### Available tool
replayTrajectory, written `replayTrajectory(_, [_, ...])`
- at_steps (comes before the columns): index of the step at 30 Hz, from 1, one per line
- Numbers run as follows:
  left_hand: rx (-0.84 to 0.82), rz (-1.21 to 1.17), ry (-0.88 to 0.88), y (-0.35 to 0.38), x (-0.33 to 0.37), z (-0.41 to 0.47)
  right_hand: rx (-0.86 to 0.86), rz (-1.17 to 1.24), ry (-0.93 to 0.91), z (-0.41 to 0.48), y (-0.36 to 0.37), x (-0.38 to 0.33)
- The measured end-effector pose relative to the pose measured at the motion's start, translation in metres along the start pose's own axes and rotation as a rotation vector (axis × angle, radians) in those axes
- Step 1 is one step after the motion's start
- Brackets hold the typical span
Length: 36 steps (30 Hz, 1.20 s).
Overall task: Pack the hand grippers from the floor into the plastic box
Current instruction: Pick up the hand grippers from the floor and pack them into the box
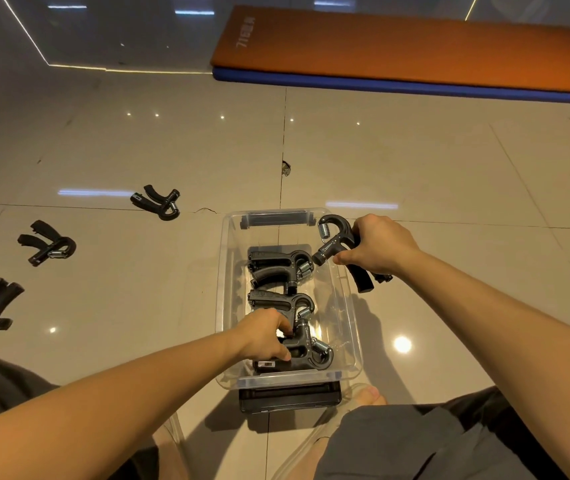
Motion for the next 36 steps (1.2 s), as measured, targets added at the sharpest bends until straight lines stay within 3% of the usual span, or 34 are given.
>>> replayTrajectory(3, [0.037, -0.142, 0.004, -0.036, 0.008, -0.008, 0.001, -0.002, -0.011, -0.003, -0.002, -0.004])
replayTrajectory(7, [0.257, -0.508, 0.109, -0.113, 0.03, -0.027, 0.029, -0.013, -0.039, -0.008, -0.006, -0.012])
replayTrajectory(10, [0.321, -0.712, 0.151, -0.141, 0.045, -0.04, 0.036, -0.02, -0.083, -0.01, -0.007, -0.022])
replayTrajectory(20, [0.483, -0.891, 0.079, -0.156, 0.033, -0.045, 0.054, -0.086, -0.349, -0.033, -0.012, -0.071])
replayTrajectory(25, [0.413, -1.022, 0.028, -0.152, 0.02, -0.038, 0.013, -0.037, -0.395, -0.038, -0.008, -0.075])
replayTrajectory(28, [0.43, -1.019, 0.05, -0.158, 0.022, -0.041, -0.037, 0.065, -0.393, -0.032, -0.01, -0.071])
replayTrajectory(32, [0.509, -0.936, 0.131, -0.167, 0.033, -0.052, 0.063, 0.167, -0.329, -0.023, -0.023, -0.063])
replayTrajectory(36, [0.559, -0.802, 0.22, -0.165, 0.051, -0.057, -0.015, 0.505, -0.235, -0.02, -0.017, -0.059])
Point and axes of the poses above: each hand's wrist, its own z-axis towards the middle knuckle, its own y-axis out of the palm, x = y × z, the point moved 9 cm from there along z, towards the middle knuckle, and after that the axes turned 1 degree about -x, right-handed, at the moved point
